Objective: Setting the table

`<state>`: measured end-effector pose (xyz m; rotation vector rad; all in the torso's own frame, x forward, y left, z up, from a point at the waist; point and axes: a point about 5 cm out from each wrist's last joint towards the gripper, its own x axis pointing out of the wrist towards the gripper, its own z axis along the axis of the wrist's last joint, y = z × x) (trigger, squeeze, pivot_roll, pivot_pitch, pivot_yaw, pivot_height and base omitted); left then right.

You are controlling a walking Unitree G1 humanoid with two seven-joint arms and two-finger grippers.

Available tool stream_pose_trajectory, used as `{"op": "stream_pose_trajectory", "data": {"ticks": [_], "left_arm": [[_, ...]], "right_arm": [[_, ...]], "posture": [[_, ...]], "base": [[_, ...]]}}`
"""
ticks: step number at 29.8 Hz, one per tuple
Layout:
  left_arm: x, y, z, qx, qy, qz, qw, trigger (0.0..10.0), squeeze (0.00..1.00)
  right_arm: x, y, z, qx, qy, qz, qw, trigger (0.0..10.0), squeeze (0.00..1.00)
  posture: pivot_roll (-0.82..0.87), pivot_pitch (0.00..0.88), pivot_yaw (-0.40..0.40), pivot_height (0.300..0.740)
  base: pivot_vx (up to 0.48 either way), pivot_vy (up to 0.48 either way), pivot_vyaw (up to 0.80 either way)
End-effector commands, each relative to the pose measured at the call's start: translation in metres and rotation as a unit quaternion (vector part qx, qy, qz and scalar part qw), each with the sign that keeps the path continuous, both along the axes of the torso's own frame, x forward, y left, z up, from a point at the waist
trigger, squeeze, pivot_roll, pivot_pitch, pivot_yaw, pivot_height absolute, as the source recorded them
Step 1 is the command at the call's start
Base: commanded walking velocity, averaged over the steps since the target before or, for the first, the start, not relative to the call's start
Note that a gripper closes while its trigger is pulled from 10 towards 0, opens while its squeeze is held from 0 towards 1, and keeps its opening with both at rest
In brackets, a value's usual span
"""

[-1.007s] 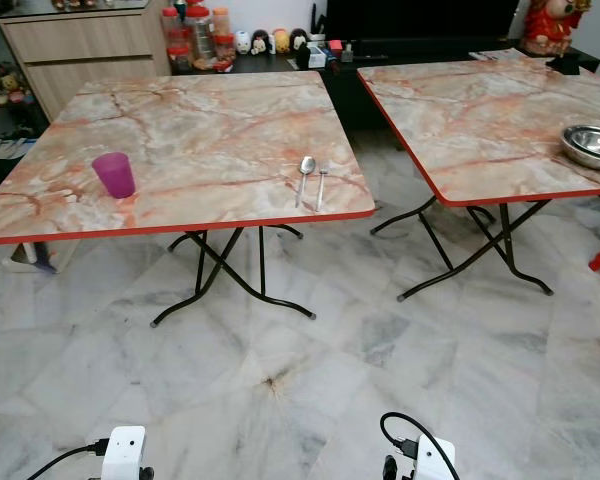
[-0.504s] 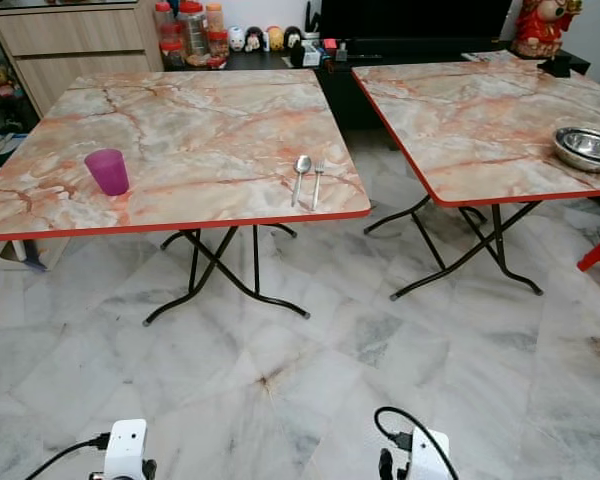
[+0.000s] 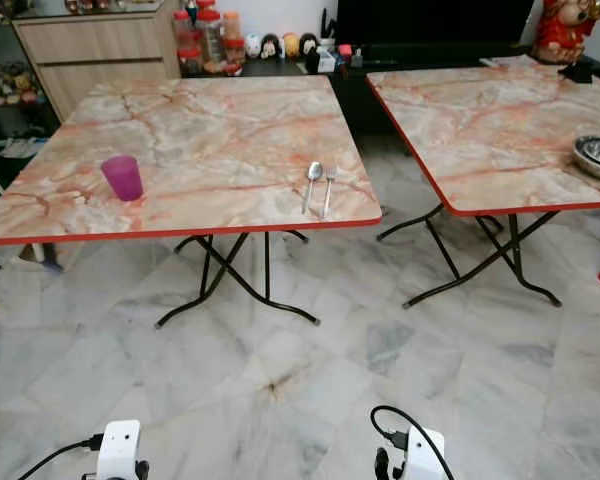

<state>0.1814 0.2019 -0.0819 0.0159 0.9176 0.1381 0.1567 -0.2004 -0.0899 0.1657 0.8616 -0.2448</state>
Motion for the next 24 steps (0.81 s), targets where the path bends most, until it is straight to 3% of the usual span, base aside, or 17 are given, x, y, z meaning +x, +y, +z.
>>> {"op": "stream_pose_trajectory", "data": {"ticks": [1, 8, 24], "left_arm": [[0.0021, 0.0027, 0.0016, 0.006, -0.004, -0.001, 1.000, 10.0, 0.00], [-0.0035, 0.0044, -0.0008, 0.010, 0.004, -0.005, 1.000, 10.0, 0.00], [-0.0009, 0.0068, 0.0009, 0.010, 0.000, 0.000, 1.000, 10.0, 0.00]], "right_arm": [[-0.0003, -0.0015, -0.0002, -0.007, 0.006, 0.004, 1.000, 10.0, 0.00], [0.0016, -0.0006, 0.0004, -0.010, 0.006, 0.013, 1.000, 10.0, 0.00], [0.0008, 0.0006, -0.0003, -0.005, 0.008, 0.004, 1.000, 10.0, 0.00]], "posture": [[-0.06, 0.000, 0.017, 0.740], [-0.06, 0.000, 0.018, 0.740], [-0.06, 0.000, 0.016, 0.740]], "base": [[0.356, 0.000, 0.00], [0.355, 0.000, 0.51], [0.356, 0.000, 0.15]]}}
